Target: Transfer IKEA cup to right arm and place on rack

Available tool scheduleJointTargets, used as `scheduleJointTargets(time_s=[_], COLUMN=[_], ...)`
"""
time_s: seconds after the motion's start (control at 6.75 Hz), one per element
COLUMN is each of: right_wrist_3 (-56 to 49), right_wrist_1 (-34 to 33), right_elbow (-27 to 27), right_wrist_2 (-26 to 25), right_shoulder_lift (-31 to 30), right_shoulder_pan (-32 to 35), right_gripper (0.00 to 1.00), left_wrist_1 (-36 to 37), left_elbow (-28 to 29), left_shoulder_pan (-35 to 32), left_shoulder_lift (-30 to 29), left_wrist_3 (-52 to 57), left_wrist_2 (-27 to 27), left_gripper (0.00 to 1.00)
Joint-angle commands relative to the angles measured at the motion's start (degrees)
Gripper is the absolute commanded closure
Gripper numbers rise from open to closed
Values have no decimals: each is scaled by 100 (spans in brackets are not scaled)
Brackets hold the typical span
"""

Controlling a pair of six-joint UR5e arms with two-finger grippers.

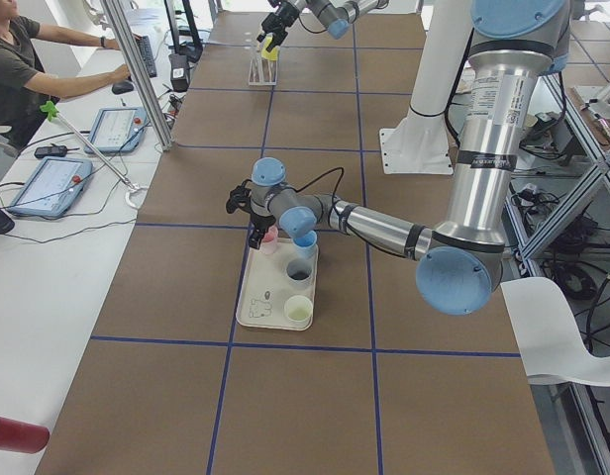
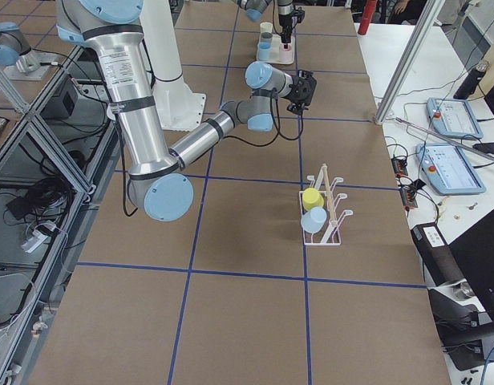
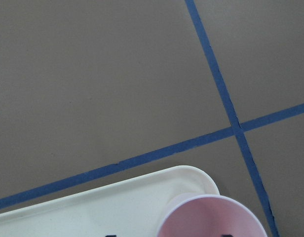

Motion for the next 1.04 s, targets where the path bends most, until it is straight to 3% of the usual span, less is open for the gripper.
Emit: scheduleJointTargets(time_s=[0.0,0.3,0.44,0.74,0.89], right_wrist_3=[0,0,0,0,0], right_wrist_1=[0,0,0,0,0], right_elbow=[0,0,0,9,9], right_wrist_2=[-3,-3,-3,-3,-3], right_shoulder_lift=[9,9,9,9,18], right_shoulder_pan=[-1,-1,-1,-1,-1], right_gripper=[0,0,0,0,0], left_wrist_1=[-1,-1,-1,-53,-184], left_elbow=[51,104,104,87,96], left_shoulder_pan=[38,82,82,73,73], left_shoulder_lift=[1,1,1,10,62], left_wrist_3=[3,12,12,12,12], left_wrist_2=[30,38,30,30,30], left_gripper=[39,44,56,100,100])
